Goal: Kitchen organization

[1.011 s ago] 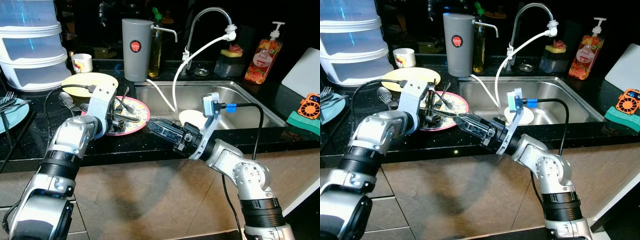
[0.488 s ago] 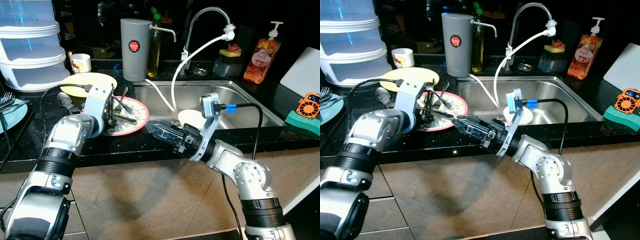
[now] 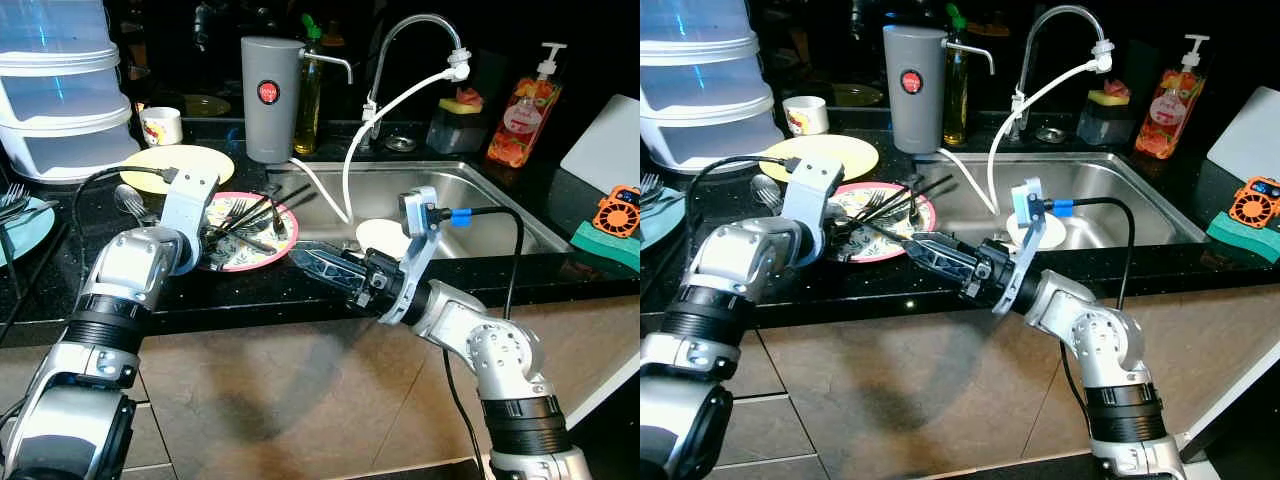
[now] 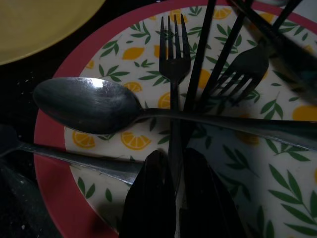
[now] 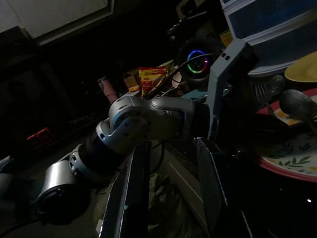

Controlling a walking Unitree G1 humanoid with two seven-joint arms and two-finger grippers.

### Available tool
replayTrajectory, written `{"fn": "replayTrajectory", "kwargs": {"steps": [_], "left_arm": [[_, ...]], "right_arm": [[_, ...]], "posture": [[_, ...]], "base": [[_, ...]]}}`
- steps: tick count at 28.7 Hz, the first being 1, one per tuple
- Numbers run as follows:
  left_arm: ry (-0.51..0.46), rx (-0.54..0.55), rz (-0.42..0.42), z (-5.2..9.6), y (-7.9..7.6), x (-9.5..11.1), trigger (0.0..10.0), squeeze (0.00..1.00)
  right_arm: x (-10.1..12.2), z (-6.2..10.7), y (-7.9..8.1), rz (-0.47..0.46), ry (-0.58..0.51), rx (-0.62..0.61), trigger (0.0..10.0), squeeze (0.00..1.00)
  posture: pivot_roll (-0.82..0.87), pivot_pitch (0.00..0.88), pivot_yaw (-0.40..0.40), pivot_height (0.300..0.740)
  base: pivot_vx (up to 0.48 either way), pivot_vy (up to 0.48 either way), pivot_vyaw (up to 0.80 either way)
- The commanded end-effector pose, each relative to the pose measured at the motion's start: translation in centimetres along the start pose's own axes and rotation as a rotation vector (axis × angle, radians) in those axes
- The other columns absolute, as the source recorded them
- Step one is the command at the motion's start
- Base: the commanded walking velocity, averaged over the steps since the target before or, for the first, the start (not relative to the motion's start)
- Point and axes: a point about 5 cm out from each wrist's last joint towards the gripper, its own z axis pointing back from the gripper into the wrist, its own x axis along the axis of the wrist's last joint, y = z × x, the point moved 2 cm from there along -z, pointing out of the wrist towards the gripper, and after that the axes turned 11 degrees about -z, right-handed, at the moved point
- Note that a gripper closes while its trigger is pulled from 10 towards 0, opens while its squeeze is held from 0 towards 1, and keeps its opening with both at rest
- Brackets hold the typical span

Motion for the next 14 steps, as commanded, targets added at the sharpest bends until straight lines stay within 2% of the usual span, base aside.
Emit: {"fn": "replayTrajectory", "kwargs": {"steps": [1, 9, 10, 14], "left_arm": [[0.027, 0.032, -0.009, 0.1, 0.2, -0.7, 0.0, 0.0], [-0.045, 0.15, -0.001, 1.2, 1.4, 0.9, 0.0, 0.0], [-0.079, 0.206, 0.012, 1.6, 2.1, 1.4, 0.0, 0.0], [-0.118, 0.248, 0.025, 2.0, 2.6, 1.9, 0.0, 0.0]], "right_arm": [[-0.1, 0.0, 0.5, -0.002, 0.015, 0.025, 10.0, 0.0], [0.0, 0.1, 0.7, 0.004, 0.013, 0.031, 10.0, 0.0], [0.0, 0.1, 0.7, 0.004, 0.013, 0.034, 10.0, 0.0], [0.0, 0.0, 0.7, 0.003, 0.014, 0.037, 10.0, 0.0]], "posture": [[0.03, 0.016, -0.082, 0.74], [0.03, 0.014, -0.079, 0.74], [0.03, 0.014, -0.079, 0.74], [0.03, 0.014, -0.079, 0.74]], "base": [[0.0, 0.0, 0.0], [0.0, 0.0, 0.0], [0.0, 0.0, 0.0], [0.0, 0.0, 0.0]]}}
